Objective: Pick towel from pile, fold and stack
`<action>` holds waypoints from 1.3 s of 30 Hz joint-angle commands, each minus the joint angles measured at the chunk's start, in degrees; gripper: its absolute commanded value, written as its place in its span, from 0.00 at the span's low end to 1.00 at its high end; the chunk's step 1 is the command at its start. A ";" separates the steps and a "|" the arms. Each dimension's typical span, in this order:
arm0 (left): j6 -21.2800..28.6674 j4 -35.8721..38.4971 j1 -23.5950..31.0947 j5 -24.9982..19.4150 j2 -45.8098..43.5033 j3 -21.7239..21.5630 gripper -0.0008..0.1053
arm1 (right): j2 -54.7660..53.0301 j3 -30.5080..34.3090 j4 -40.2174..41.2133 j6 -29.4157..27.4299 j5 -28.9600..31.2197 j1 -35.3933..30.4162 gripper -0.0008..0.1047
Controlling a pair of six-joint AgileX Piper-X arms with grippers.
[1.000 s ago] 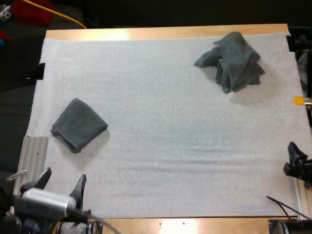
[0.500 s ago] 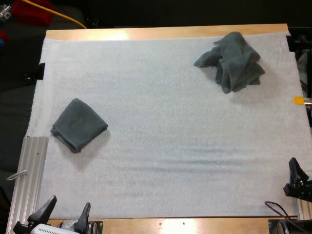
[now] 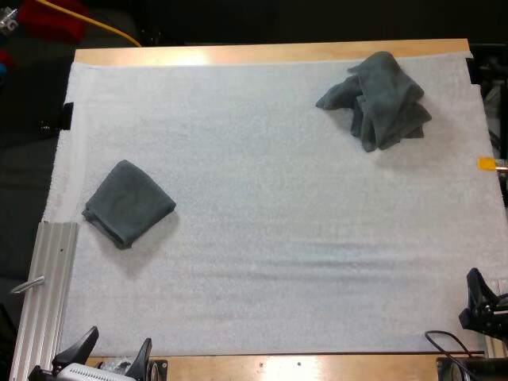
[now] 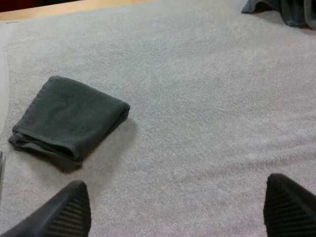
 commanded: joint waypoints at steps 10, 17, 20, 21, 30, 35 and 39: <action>0.02 -6.96 -0.08 0.10 -7.99 4.55 0.66 | -2.71 2.50 -7.94 -2.60 0.37 -0.28 0.70; -0.17 -16.57 -0.08 1.86 -7.89 11.88 0.66 | -2.71 9.67 -8.53 -2.50 2.65 -0.28 0.70; -0.17 -20.00 -0.08 1.85 -7.88 15.28 0.66 | -2.61 11.53 -7.55 -2.50 3.92 -0.28 0.70; -0.17 -20.44 -0.08 1.85 -7.88 16.03 0.66 | -2.61 11.92 -7.41 -2.50 3.92 -0.28 0.70; -0.05 -25.65 -0.08 1.85 -7.72 22.94 0.66 | -2.61 12.88 -5.68 -4.40 3.79 -0.28 0.70; -0.05 -25.71 -0.08 1.85 -7.73 22.93 0.66 | -2.61 13.17 -4.30 -5.40 3.79 -0.28 0.70; -0.05 -25.71 -0.08 1.85 -7.73 22.93 0.66 | -2.61 13.16 -4.30 -5.40 3.79 -0.28 0.70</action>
